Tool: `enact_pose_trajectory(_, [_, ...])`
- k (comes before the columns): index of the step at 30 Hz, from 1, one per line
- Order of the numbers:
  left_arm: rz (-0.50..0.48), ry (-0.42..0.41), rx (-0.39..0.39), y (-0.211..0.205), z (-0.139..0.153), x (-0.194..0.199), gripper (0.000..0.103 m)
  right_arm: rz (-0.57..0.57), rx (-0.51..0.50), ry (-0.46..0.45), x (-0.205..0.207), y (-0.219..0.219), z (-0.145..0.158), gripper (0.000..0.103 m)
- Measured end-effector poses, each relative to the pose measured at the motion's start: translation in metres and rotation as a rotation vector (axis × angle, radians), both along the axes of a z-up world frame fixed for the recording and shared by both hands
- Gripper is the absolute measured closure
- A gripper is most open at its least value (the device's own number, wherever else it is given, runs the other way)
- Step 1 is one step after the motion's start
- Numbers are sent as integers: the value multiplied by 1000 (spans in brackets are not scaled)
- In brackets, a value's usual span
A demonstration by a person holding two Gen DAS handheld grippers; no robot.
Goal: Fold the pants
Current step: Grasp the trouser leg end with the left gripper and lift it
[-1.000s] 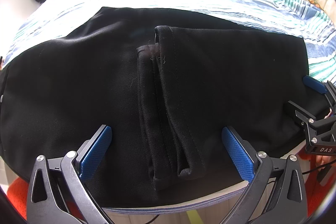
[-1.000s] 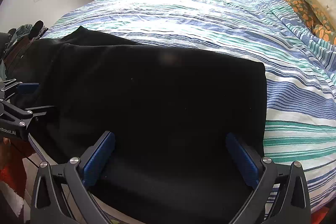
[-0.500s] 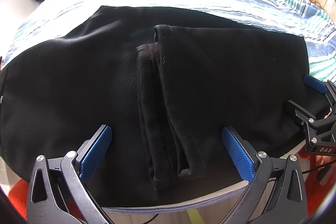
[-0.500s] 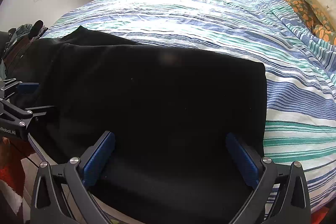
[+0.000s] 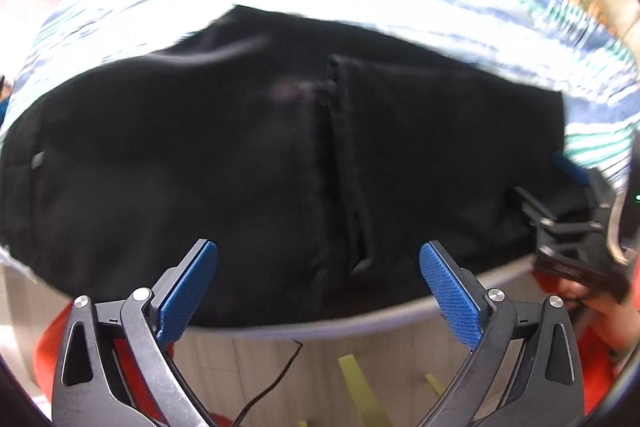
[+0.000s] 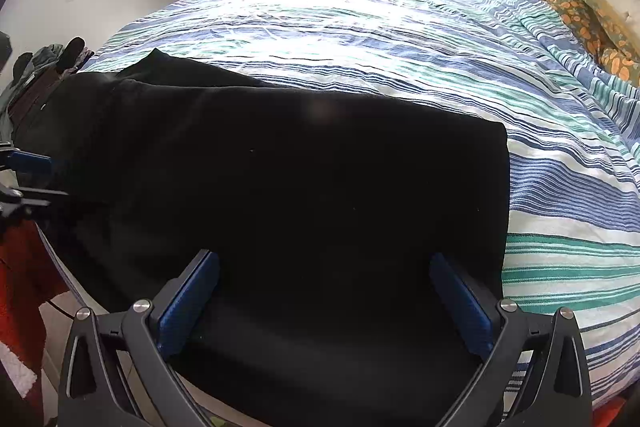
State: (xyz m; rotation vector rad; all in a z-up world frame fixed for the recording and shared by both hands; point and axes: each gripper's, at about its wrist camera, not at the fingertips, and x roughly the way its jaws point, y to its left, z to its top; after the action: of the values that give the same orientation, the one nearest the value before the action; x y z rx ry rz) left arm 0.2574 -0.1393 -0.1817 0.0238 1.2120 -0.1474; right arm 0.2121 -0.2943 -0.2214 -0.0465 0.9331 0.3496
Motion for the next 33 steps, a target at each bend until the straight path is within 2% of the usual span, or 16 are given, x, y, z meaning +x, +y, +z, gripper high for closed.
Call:
enact_pose_trajectory(2, [48,-19,-33,35,18,-8,2,-1,1,1,0,0,0,0])
enact_pose_trajectory(4, [136,-28,-57,81,31,-12,2,-1,1,1,1,0,0,0])
enact_pose_trajectory(8, [413,-44,-131,196,41,-24,2,-6,0,1,1,0,-1,0])
enact_pose_trajectory(10, [567,-50,-249,250,35,-37,2,-9,-1,1,1,0,-1,0])
enact_pose_trajectory(13, [707,-34,-407,300,16,-55,8,-10,-1,1,1,0,-1,0])
enact_pose_trajectory(16, [782,-21,-488,321,-3,-65,21,-13,-3,0,1,0,-1,0])
enact_pose_trajectory(18, [816,-31,-549,332,-14,-68,22,-15,-4,0,1,0,-1,0])
enact_pose_trajectory(21, [867,-54,-590,342,-25,-68,26,-14,-3,1,1,-1,-1,0])
enact_pose_trajectory(24, [876,-103,-660,338,-26,-66,39,-15,-3,0,1,-1,-1,0])
enact_pose_trajectory(31, [941,-153,-683,343,-43,-69,46,-15,-2,0,1,-1,-1,0])
enact_pose_trajectory(32, [951,-170,-676,338,-42,-68,53,-15,-2,0,1,-1,-1,0])
enact_pose_trajectory(33, [968,-188,-663,337,-38,-68,68,-15,-2,0,1,-1,-1,0])
